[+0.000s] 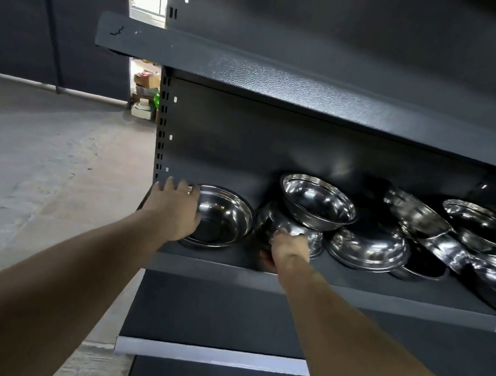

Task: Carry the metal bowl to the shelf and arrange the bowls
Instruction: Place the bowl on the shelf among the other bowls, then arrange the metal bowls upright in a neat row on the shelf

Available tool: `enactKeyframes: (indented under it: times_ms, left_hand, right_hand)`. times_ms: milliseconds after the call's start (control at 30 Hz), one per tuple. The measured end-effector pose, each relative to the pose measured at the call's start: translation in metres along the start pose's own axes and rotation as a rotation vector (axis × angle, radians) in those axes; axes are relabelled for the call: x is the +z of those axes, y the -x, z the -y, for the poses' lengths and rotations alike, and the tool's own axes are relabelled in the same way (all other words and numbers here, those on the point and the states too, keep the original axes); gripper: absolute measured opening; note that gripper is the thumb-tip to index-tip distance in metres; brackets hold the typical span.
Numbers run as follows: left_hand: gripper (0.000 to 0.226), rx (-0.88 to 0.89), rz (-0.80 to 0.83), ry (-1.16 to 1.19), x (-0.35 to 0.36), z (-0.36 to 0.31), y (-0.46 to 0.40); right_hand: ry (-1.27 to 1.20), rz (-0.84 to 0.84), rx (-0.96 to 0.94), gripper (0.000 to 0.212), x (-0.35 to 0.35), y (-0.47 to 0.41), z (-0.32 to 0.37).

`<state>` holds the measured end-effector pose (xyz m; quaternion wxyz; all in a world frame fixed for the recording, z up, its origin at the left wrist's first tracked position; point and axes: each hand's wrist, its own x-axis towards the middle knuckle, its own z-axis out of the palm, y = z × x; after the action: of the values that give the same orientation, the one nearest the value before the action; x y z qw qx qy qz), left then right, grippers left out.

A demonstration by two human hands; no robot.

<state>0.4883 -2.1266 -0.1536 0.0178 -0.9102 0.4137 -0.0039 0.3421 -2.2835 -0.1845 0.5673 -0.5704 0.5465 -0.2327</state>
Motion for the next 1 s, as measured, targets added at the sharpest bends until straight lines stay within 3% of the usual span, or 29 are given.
enactKeyframes:
  times_ms: [267, 533, 700, 1000]
  left_hand:
    - [0.064, 0.197, -0.011, 0.006, -0.011, -0.074, -0.020]
    - [0.067, 0.211, 0.024, -0.021, -0.011, -0.116, -0.047]
    - [0.061, 0.159, 0.023, -0.049, -0.012, -0.138, -0.074]
    - [0.062, 0.026, 0.016, -0.052, -0.004, -0.154, -0.098]
  right_hand:
    - [0.087, -0.188, -0.022, 0.049, -0.072, -0.012, 0.006]
    - [0.054, -0.239, -0.047, 0.052, -0.108, -0.049, 0.017]
    - [0.036, -0.145, -0.060, 0.063, -0.120, -0.088, 0.028]
    - [-0.019, 0.046, 0.026, 0.039, -0.125, -0.132, 0.034]
